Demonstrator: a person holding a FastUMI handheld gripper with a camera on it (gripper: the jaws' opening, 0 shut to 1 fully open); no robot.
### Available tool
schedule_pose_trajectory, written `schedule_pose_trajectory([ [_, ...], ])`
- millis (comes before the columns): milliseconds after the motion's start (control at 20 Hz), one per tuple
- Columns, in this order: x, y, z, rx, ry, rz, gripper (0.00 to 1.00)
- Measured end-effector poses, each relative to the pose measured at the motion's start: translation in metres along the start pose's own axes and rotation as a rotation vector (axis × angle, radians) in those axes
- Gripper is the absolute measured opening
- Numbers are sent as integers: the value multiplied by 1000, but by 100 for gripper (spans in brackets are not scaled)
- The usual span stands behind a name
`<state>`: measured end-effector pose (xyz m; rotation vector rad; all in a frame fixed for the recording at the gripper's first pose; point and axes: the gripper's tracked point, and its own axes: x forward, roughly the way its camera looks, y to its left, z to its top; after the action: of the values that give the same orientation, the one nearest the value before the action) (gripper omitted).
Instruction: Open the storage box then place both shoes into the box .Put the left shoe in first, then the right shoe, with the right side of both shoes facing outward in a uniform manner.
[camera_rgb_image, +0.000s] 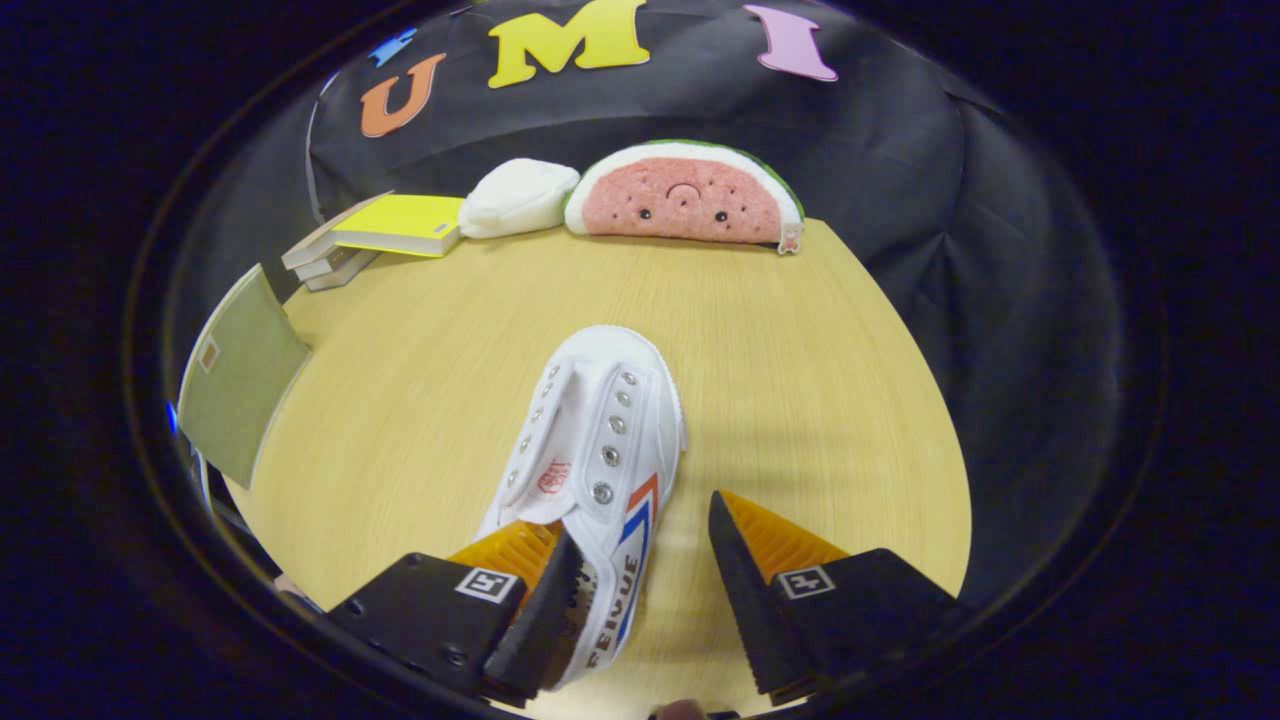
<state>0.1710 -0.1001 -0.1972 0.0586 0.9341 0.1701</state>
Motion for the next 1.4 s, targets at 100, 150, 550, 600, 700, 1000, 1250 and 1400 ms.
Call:
schedule_pose_trajectory([
  [100, -1, 3, -1, -7, 11, 11, 62],
  [150, 0, 3, 0, -9, 14, 3, 52],
  [550, -1, 3, 1, 46, 45, -35, 6],
  [600, -3, 4, 3, 79, 39, -40, 6],
  [700, -6, 11, 2, 102, 53, -21, 6],
  [1000, -31, 65, -8, 207, 102, 84, 5],
  [1250, -72, 125, 4, 255, 96, 127, 5],
  [1400, -102, 173, 17, 261, 75, 134, 5],
])
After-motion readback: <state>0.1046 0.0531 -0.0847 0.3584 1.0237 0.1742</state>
